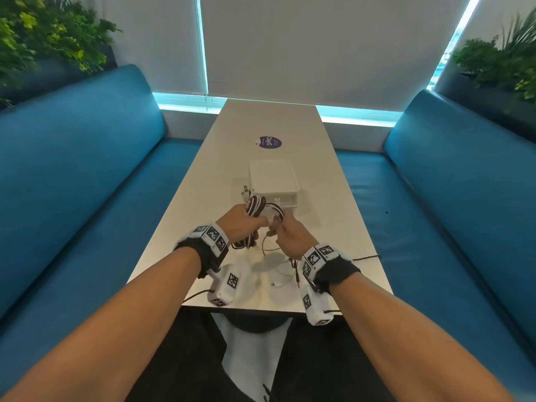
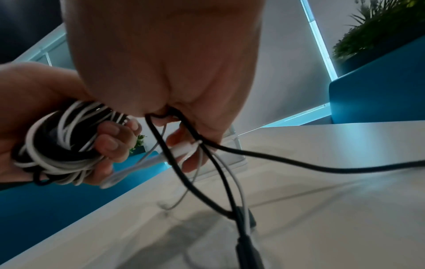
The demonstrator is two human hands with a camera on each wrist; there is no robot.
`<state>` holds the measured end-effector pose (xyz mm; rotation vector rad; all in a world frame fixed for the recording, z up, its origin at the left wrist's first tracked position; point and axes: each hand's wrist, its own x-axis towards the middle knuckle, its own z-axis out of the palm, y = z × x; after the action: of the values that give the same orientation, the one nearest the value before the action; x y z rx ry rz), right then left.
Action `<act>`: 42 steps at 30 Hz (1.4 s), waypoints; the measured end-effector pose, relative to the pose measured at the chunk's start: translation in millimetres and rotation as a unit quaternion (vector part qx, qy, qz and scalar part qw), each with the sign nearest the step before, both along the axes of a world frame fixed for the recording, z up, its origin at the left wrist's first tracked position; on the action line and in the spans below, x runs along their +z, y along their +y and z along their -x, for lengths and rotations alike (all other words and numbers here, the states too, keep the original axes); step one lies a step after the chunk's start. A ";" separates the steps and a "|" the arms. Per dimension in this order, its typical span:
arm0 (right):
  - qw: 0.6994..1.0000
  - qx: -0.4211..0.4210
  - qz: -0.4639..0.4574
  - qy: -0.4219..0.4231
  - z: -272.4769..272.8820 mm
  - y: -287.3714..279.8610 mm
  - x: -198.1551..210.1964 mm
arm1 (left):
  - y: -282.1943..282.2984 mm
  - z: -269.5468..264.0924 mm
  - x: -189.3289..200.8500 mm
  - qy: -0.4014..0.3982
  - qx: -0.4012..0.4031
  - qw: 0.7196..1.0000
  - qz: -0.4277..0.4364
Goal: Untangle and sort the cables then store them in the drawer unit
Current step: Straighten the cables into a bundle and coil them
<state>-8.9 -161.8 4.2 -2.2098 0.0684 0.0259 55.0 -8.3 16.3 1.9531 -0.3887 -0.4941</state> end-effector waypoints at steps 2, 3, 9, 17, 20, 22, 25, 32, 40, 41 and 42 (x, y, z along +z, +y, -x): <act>1.000 0.006 -0.017 0.017 3.6 -0.1 -0.7 | 1.1 1.8 -2.6 -0.020 -0.029 0.999 -0.010; 0.999 0.004 -0.023 0.021 1.6 -0.3 -3.3 | 1.2 1.4 -5.5 -0.021 -0.032 0.999 -0.009; 0.988 0.035 -0.126 0.085 -21.6 -7.0 -29.0 | -2.3 4.5 -18.3 0.084 -0.025 0.993 0.077; 0.987 0.105 -0.076 0.098 9.3 22.1 18.1 | -4.4 12.9 -14.3 0.150 0.058 0.980 0.118; 0.991 0.094 -0.041 0.084 3.0 22.3 7.5 | -3.7 11.4 -17.3 0.152 0.051 0.981 0.111; 0.992 0.092 -0.046 0.074 0.3 25.4 4.2 | -4.1 8.2 -21.4 0.134 0.064 0.983 0.107; 0.992 0.089 -0.047 0.072 4.2 27.3 13.5 | -6.5 8.4 -21.4 0.101 0.102 0.983 0.116; 0.989 0.079 -0.013 0.121 -15.6 7.1 -24.0 | -16.1 14.2 -12.9 0.064 0.154 0.975 0.150; 0.994 0.048 -0.067 0.078 16.9 11.8 9.7 | -23.8 16.4 -4.3 0.063 0.154 0.975 0.148; 0.994 0.045 -0.066 0.074 18.9 11.4 9.3 | -24.1 17.3 -3.6 0.065 0.150 0.976 0.146; 0.995 0.045 -0.069 0.064 21.4 10.5 9.6 | -24.8 18.2 -3.4 0.066 0.147 0.976 0.145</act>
<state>-30.4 -151.3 13.8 -2.0699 0.0370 0.2176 36.8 -33.1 12.8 1.6474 -0.0781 -0.3497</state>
